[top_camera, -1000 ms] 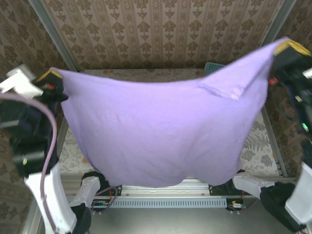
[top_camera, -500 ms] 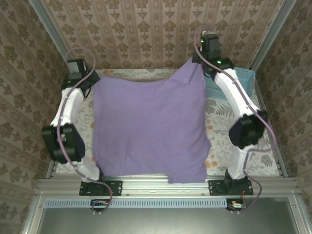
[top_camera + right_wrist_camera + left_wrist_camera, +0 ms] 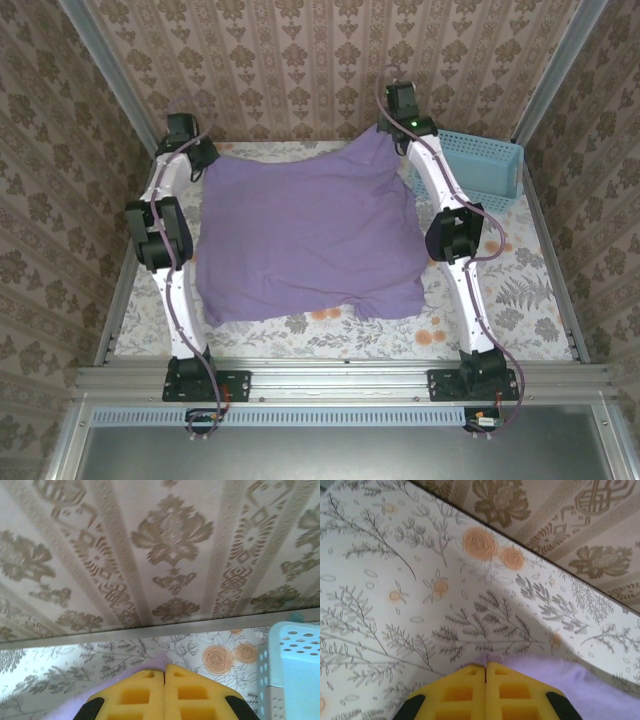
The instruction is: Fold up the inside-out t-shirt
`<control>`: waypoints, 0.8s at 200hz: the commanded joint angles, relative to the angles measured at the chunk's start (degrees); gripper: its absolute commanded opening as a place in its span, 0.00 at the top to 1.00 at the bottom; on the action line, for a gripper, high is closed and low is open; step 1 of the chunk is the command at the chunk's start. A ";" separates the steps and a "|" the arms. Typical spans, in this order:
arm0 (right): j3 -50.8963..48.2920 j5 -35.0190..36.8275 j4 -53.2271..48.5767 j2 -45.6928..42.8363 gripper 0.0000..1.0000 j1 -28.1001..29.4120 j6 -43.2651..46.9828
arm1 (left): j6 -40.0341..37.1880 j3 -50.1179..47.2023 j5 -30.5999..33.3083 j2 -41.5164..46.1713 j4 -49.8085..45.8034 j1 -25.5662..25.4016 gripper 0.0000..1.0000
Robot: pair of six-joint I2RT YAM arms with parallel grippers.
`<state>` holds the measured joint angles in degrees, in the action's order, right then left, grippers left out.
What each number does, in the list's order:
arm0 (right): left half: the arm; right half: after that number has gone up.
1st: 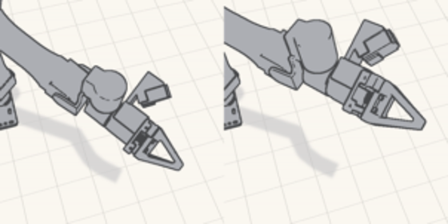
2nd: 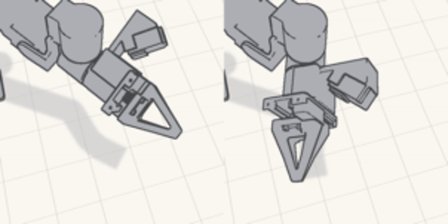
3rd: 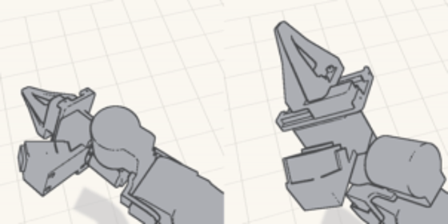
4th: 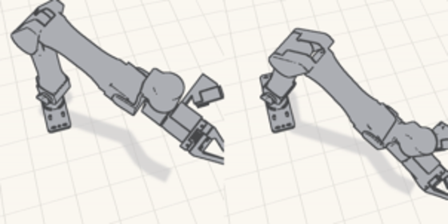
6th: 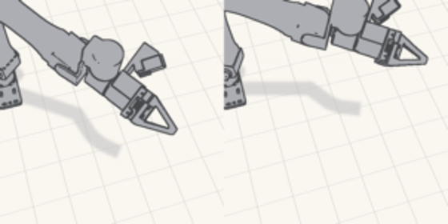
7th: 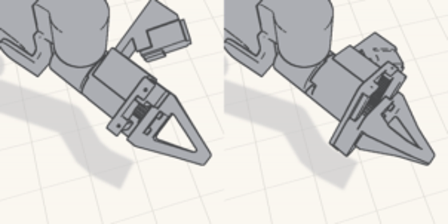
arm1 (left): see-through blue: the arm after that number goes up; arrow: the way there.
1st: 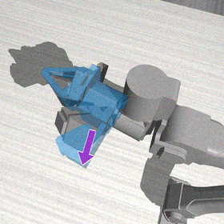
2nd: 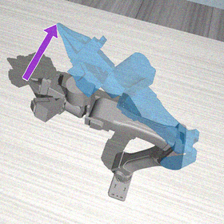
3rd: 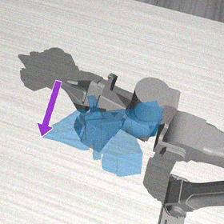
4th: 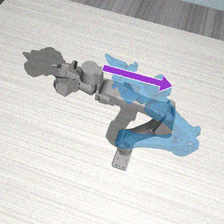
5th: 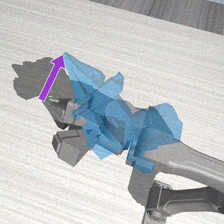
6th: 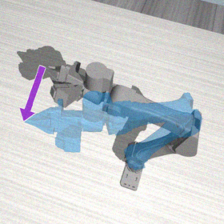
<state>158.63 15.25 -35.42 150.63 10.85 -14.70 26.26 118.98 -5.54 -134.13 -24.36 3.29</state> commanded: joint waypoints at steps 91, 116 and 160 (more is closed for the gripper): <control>-3.69 -6.68 -1.78 -4.89 1.00 -3.03 -4.95 | -1.87 5.04 -6.66 0.15 -8.95 2.89 1.00; -14.44 -8.67 -0.26 -12.74 1.00 -2.70 -5.29 | -1.77 -1.97 -6.70 5.74 -8.18 3.00 1.00; -39.43 -10.43 7.66 -29.30 1.00 -2.06 -7.01 | 0.90 -17.80 -6.39 16.92 -3.97 4.55 1.00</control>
<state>127.92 6.92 -33.04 132.09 8.32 -19.57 25.85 106.91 -11.20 -125.05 -31.09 6.00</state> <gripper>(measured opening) 0.064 0.054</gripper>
